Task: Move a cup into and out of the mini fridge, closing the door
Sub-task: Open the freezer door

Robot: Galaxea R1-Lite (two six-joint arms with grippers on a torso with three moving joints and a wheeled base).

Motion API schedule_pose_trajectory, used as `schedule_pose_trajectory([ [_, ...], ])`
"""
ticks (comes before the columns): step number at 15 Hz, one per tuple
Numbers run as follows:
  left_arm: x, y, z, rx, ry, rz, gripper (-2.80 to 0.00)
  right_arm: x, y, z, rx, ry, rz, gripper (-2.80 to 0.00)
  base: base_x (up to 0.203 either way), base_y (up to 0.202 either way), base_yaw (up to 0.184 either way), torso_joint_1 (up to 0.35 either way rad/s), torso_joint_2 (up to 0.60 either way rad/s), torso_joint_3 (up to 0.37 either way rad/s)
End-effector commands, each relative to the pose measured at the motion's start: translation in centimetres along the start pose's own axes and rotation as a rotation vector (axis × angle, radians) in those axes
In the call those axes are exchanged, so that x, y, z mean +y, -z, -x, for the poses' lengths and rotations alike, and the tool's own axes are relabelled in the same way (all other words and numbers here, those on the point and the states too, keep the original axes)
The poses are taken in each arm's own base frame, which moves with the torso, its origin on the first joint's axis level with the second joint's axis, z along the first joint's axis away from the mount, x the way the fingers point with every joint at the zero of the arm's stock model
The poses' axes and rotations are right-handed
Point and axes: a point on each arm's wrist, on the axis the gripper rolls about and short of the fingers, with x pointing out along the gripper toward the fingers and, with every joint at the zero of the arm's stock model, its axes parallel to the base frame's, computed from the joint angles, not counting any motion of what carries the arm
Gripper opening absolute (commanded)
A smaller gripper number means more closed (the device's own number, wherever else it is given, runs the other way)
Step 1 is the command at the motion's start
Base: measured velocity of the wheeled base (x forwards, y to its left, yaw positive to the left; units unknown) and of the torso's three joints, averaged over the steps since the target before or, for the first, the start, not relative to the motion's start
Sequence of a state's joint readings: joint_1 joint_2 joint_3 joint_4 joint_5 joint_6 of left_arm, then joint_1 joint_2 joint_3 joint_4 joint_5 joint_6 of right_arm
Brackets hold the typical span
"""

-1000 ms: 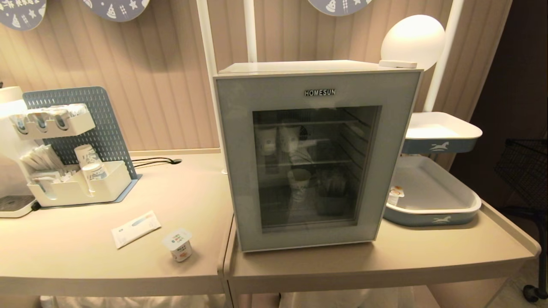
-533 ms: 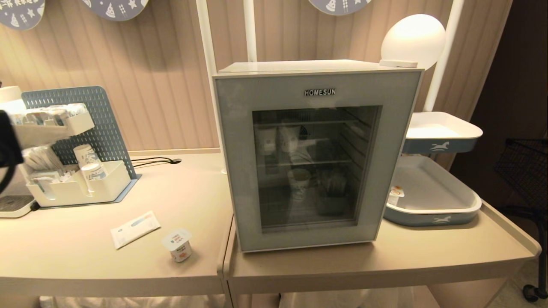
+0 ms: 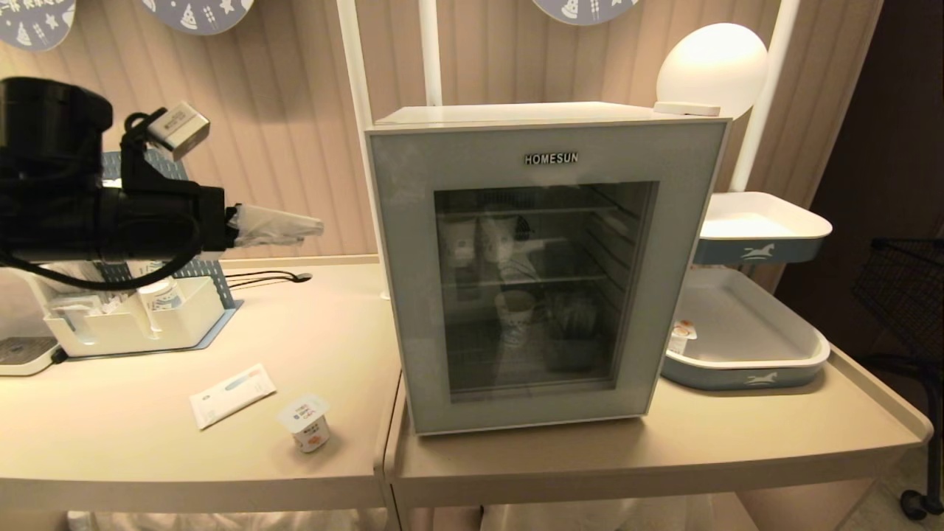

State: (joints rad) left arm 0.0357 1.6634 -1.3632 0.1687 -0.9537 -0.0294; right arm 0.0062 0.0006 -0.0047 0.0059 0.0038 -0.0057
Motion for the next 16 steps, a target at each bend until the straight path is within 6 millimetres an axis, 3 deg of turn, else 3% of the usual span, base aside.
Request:
schedule_pose_trajectory([
  [1, 2.7, 1.6, -1.3, 0.036, 0.156, 0.044, 0.00, 0.0, 0.0, 0.0, 0.001, -0.002, 0.000, -2.80, 0.000, 0.000, 0.000, 0.000, 0.00, 0.000],
  [5, 6.0, 5.3, -3.9, 0.055, 0.290, -0.089, 0.00, 0.0, 0.0, 0.0, 0.001, -0.002, 0.000, -2.80, 0.000, 0.000, 0.000, 0.000, 0.00, 0.000],
  [9, 5.3, 6.7, -6.2, 0.085, 0.436, -0.059, 0.00, 0.0, 0.0, 0.0, 0.001, -0.002, 0.000, -2.80, 0.000, 0.000, 0.000, 0.000, 0.00, 0.000],
  [16, 5.5, 7.3, -9.3, 0.127, 0.481, -0.037, 0.00, 0.0, 0.0, 0.0, 0.001, -0.001, 0.000, -2.80, 0.000, 0.000, 0.000, 0.000, 0.00, 0.000],
])
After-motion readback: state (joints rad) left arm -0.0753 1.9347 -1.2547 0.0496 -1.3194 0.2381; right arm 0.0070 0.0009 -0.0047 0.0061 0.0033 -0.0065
